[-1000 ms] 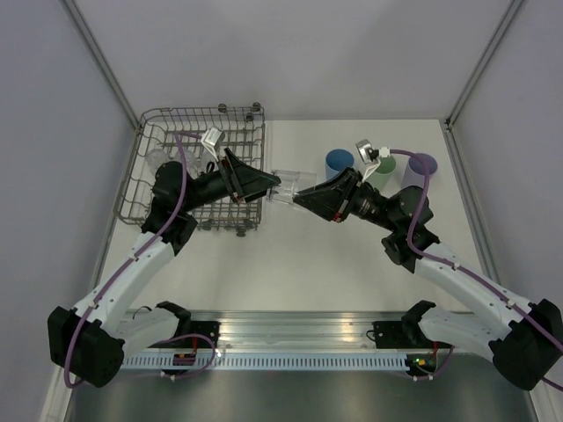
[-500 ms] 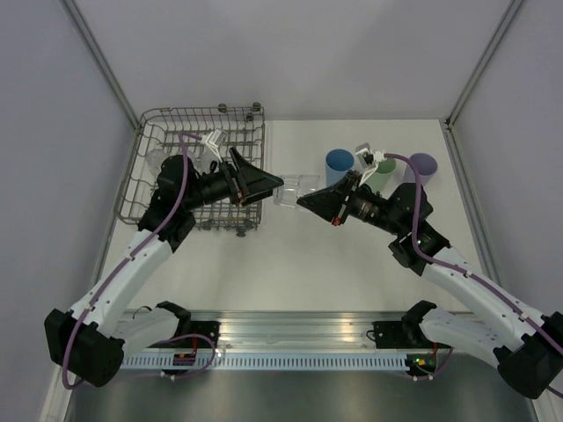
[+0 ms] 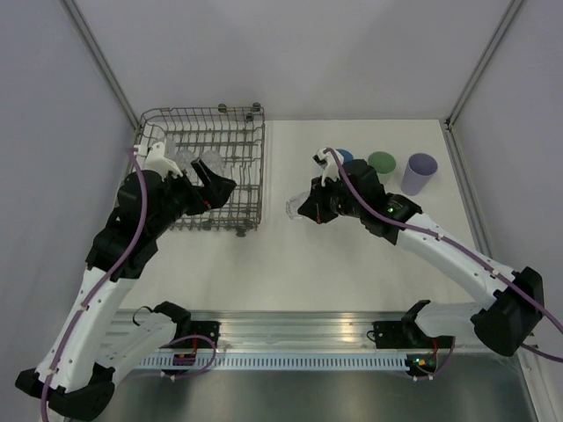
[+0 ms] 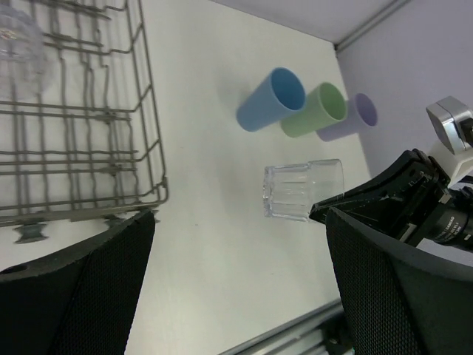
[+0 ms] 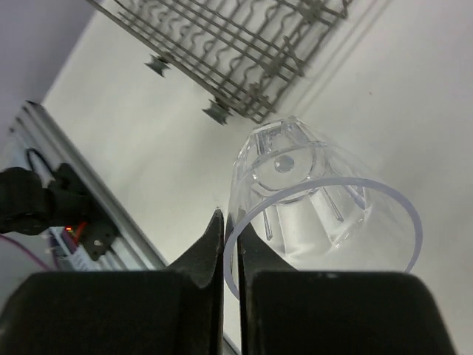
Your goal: Unload the cups from the dish rack
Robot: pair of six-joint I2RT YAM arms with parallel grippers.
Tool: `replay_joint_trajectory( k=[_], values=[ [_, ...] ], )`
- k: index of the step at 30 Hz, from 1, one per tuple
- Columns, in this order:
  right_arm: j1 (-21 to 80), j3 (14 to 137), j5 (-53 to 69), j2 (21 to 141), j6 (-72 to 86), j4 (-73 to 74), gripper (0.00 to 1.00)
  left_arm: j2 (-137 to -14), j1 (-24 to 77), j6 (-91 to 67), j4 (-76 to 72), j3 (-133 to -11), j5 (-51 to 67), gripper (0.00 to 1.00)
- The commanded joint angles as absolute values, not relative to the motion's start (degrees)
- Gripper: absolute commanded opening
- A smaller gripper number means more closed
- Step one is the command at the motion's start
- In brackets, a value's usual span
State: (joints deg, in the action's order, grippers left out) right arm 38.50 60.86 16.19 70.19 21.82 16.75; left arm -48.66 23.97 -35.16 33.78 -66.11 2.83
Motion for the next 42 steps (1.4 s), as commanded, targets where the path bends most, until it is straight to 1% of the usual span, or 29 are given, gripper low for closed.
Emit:
replay_joint_trajectory(
  k=[1, 7, 11, 19, 28, 30, 31, 38, 39, 40, 42],
  values=[
    [42.3, 67.1, 5.3, 73.3, 15.6, 26.3, 0.0, -46.4, 24.0, -26.9, 41.8, -69.3, -4.8, 1.0],
    [46.1, 75.9, -5.4, 83.7, 12.2, 37.0, 0.01, -41.9, 23.9, -22.8, 46.4, -69.5, -7.5, 1.0],
    [46.8, 80.3, -9.4, 89.9, 10.3, 41.3, 0.01, -40.2, 23.9, -20.5, 48.2, -69.3, -8.6, 1.0],
    [47.5, 85.4, -11.1, 101.5, 7.4, 43.2, 0.0, -37.1, 23.9, -18.2, 49.3, -66.1, -12.1, 1.0],
    [47.9, 89.8, -10.7, 108.3, 6.9, 42.8, 0.01, -36.2, 23.9, -17.8, 49.4, -62.4, -12.7, 1.0],
    [48.0, 90.7, -10.6, 109.3, 6.4, 43.2, 0.02, -36.2, 23.9, -17.8, 49.2, -62.0, -13.0, 1.0],
    [48.1, 91.7, -10.8, 110.4, 6.4, 43.9, 0.06, -36.2, 23.9, -17.7, 49.2, -61.5, -13.0, 1.0],
    [48.1, 94.0, -11.6, 113.1, 5.8, 45.2, 0.11, -35.8, 23.9, -17.4, 49.1, -60.5, -13.1, 1.0],
    [48.1, 94.0, -11.6, 113.3, 6.0, 45.2, 0.13, -35.8, 23.9, -17.4, 49.2, -60.3, -13.1, 1.0],
    [48.2, 94.1, -11.5, 113.2, 5.9, 45.3, 0.19, -35.8, 23.9, -17.3, 49.2, -60.3, -13.1, 1.0],
    [48.1, 94.2, -11.4, 112.9, 6.0, 45.3, 0.23, -35.8, 23.9, -17.1, 49.1, -60.3, -13.1, 1.0]
  ],
)
